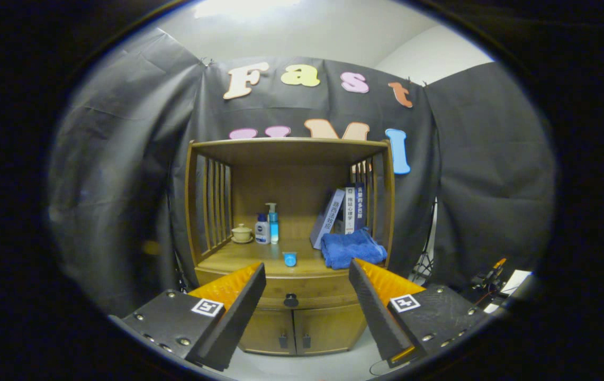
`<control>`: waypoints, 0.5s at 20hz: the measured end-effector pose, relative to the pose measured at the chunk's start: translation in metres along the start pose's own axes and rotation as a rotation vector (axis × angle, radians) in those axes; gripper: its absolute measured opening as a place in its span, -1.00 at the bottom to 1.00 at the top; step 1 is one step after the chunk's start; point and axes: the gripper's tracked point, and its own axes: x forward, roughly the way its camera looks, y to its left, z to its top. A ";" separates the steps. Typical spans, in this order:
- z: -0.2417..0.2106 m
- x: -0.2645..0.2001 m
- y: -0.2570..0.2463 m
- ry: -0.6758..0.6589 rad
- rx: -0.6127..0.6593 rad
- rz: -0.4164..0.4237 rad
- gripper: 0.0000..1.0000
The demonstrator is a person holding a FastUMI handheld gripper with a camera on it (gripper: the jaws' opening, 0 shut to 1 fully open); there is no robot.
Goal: Pull open the drawer, take out the items inside it, and place them on the countertop above the cabinet.
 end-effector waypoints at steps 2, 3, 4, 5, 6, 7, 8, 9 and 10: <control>0.001 0.002 -0.004 0.007 0.007 0.010 0.98; -0.002 0.002 -0.007 0.017 0.005 0.014 0.97; -0.006 0.005 -0.011 0.028 0.003 0.011 0.98; -0.010 0.006 -0.016 0.042 0.005 0.007 0.98; -0.014 0.007 -0.018 0.054 0.010 0.008 0.98; -0.016 0.008 -0.019 0.061 0.014 0.014 0.98; -0.019 0.010 -0.023 0.065 0.014 0.009 0.98; -0.021 0.012 -0.028 0.070 0.009 -0.004 0.97; -0.024 0.012 -0.029 0.072 0.003 -0.008 0.98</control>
